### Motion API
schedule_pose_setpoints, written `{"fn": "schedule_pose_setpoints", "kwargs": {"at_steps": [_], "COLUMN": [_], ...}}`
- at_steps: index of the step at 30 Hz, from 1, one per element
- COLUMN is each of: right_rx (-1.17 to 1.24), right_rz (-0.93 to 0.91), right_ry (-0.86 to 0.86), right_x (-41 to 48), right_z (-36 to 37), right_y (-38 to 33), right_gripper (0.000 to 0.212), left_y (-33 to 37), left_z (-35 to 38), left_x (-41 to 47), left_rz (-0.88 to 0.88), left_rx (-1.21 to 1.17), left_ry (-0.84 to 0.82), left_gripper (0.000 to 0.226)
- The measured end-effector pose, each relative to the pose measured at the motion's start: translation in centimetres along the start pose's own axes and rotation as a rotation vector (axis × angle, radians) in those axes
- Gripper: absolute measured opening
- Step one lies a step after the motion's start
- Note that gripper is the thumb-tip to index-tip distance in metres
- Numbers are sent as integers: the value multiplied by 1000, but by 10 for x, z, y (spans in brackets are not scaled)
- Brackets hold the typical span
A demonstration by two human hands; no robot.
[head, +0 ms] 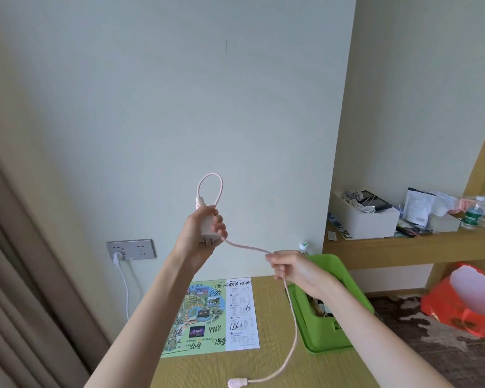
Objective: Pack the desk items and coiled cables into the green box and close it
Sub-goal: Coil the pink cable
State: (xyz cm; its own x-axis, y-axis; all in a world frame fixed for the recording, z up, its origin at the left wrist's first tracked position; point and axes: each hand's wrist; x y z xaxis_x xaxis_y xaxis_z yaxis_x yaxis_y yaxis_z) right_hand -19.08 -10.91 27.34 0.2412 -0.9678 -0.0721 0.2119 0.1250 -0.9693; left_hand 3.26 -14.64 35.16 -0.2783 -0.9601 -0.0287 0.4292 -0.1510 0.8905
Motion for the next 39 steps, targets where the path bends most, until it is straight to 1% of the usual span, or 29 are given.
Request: {"fn": "schedule_pose_setpoints", "kwargs": {"at_steps": [3,5,6,8,12,14,16,17,19,21,23,26,28,31,34,39], "right_rx": [111,144,136,57,-173,-250,-276,-286,-311,-301,-203,-6,52,56,-15,-39], "right_rz": [-26,-60,-82,-145,-265,-334,-389,-410,-433,-449,-446,-365,-302,-274,-295,-393], "right_ry": [23,20,18,22,15,35,58,61,64,97,150,203,184,171,198,202], "right_x": [6,11,13,18,24,26,28,29,30,32,33,33,33,33,34,36], "right_z": [-4,-1,2,12,36,45,51,52,54,53,48,34,24,16,21,50], "right_y": [0,-5,-9,-17,-35,-43,-49,-51,-54,-55,-53,-47,-37,-23,-18,-22], "right_gripper": [24,14,10,14,18,19,18,17,15,13,10,12,15,21,23,24], "left_y": [3,1,0,-4,-11,-13,-14,-14,-16,-16,-12,0,9,19,19,1], "left_z": [-15,-23,-25,-28,-23,-19,-14,-12,-8,-5,-6,-14,-20,-27,-29,-20], "left_x": [-3,-6,-8,-9,-13,-16,-19,-20,-21,-21,-21,-17,-13,-9,-8,-9], "left_rz": [-26,-26,-26,-36,-50,-46,-43,-41,-36,-33,-32,-29,-5,48,82,76], "left_rx": [275,471,544,639,765,812,867,909,985,974,889,708,627,549,545,550], "left_ry": [61,105,119,118,37,-30,-80,-94,-116,-135,-140,-118,-86,4,109,89], "left_gripper": [11,9,12,15,21,31,39,40,33,24,19,17,16,16,16,16]}}
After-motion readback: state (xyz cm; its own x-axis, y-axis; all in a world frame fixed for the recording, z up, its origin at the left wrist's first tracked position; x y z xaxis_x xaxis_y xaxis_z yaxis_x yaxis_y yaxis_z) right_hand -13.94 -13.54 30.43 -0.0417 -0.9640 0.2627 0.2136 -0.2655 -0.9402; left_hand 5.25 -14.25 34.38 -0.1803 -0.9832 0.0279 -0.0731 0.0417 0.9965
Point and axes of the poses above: each hand's wrist, its own x-axis towards the middle knuckle, its own z-axis out of the palm, y = z × x, and after that the axes turned 10 degrees about x, right-handed
